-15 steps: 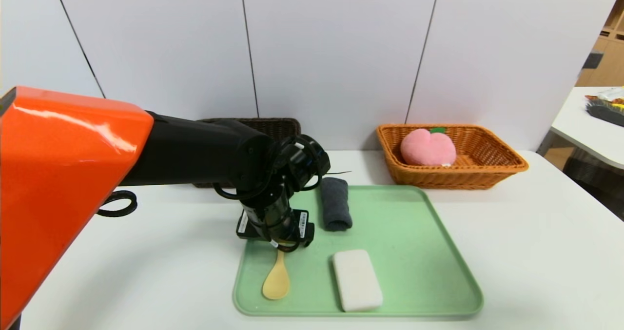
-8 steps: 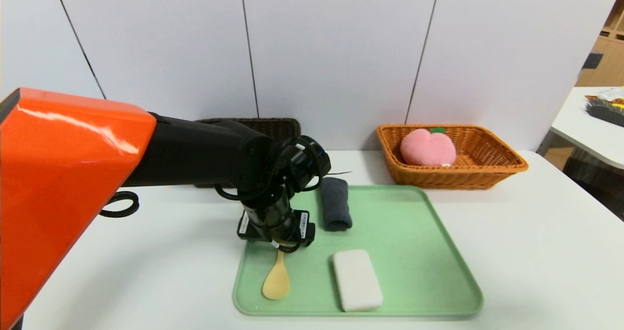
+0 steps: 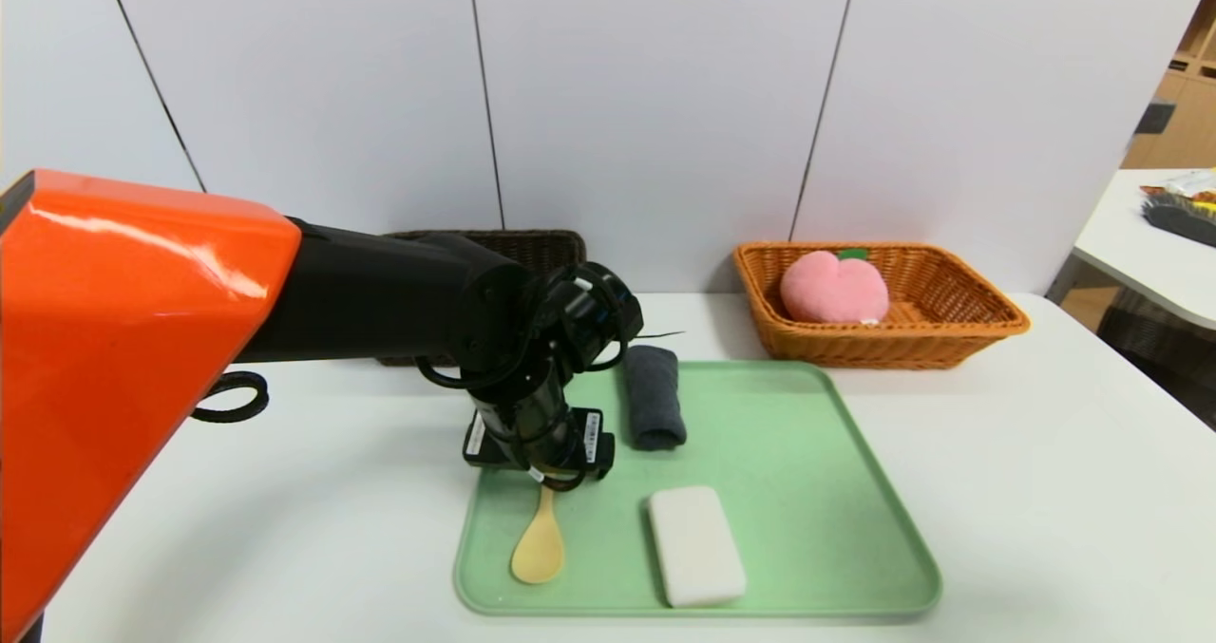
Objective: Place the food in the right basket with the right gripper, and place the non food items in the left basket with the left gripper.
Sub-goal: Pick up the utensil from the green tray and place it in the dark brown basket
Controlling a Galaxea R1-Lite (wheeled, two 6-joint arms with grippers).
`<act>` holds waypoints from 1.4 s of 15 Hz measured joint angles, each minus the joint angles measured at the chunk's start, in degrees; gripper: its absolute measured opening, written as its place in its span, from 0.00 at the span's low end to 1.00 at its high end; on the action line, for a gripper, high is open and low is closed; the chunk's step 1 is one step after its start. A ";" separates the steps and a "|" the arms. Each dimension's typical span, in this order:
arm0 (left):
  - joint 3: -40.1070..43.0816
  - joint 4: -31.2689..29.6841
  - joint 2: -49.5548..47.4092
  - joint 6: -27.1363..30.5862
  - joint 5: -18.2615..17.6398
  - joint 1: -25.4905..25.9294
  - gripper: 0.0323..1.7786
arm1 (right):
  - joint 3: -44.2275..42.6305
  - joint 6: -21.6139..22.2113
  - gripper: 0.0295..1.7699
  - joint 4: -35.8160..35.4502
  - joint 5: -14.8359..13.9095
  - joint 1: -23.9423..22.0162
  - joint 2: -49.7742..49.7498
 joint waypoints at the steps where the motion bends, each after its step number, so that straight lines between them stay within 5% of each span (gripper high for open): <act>1: 0.09 0.02 -0.09 -0.02 -0.05 -0.02 0.95 | 0.00 -0.06 0.96 0.00 0.02 0.00 -0.02; 13: 1.90 -0.20 -0.72 -0.04 0.26 0.00 0.95 | -0.22 -0.09 0.96 0.02 -0.04 0.00 -0.33; 16: 2.06 -1.19 -0.78 -0.26 0.13 0.09 0.67 | -0.22 -0.17 0.96 0.02 0.00 0.02 -0.33; 20: 2.16 -2.32 -0.52 -0.33 0.11 0.15 0.42 | -0.22 -0.11 0.96 0.02 0.00 0.17 -0.33; 21: 2.18 -2.84 -0.46 -0.33 0.11 0.17 0.25 | -0.22 -0.09 0.96 0.02 0.02 0.37 -0.33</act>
